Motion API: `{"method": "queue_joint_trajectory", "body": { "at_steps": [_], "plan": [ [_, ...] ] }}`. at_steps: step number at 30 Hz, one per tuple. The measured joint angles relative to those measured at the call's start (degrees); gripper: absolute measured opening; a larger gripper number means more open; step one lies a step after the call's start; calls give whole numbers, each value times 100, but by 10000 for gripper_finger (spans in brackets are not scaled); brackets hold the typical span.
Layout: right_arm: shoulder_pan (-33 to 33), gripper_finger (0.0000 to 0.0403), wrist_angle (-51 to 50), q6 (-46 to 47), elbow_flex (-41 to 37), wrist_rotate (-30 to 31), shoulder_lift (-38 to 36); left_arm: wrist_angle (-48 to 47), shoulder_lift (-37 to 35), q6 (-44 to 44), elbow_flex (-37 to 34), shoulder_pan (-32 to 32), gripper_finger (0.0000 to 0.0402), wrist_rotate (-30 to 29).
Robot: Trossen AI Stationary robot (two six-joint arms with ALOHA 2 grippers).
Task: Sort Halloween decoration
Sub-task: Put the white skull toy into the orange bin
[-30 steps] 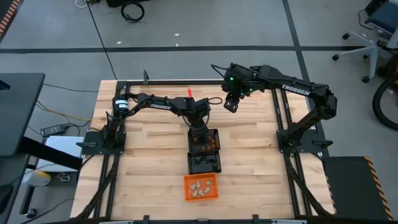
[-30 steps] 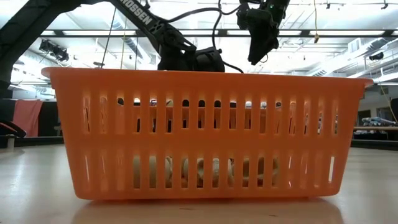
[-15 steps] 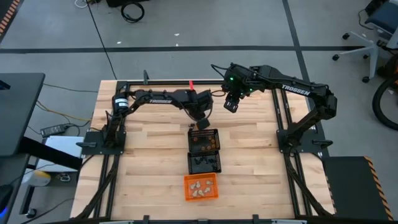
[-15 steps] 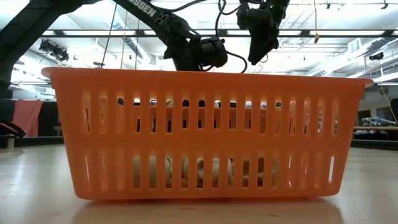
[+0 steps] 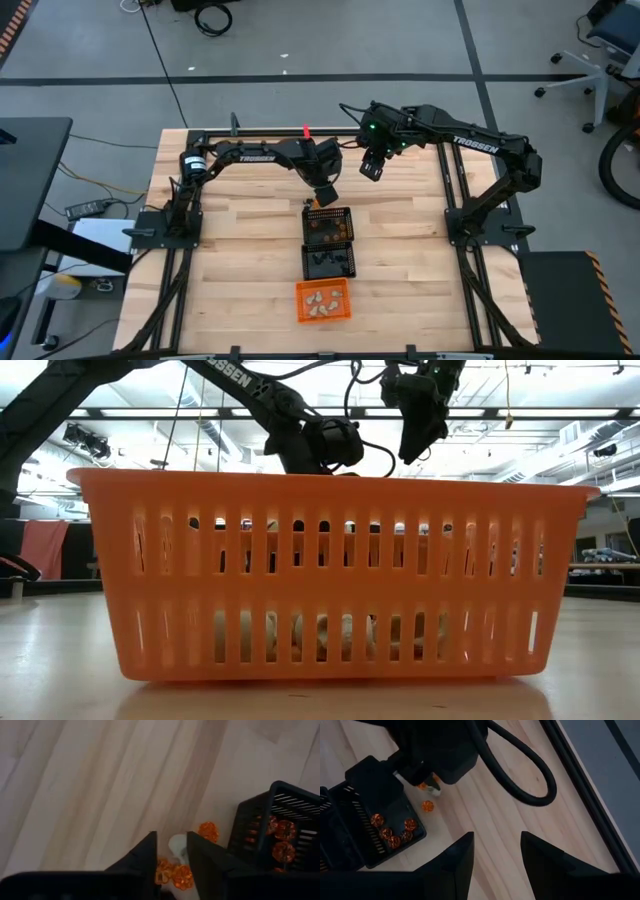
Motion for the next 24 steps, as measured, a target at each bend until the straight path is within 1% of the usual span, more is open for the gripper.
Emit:
{"method": "queue_joint_trajectory", "body": {
  "at_steps": [5,9,17,24],
  "plan": [
    [0,165,91,2,0,-2,0,14,3,148,0,-54,172,-10],
    [0,165,98,6,0,-6,0,-8,165,258,9,-191,198,-4],
    [24,165,123,7,0,-22,2,55,339,126,0,-308,195,106],
    [24,165,121,7,0,-24,2,13,446,106,0,-291,194,436]
  ]
}}
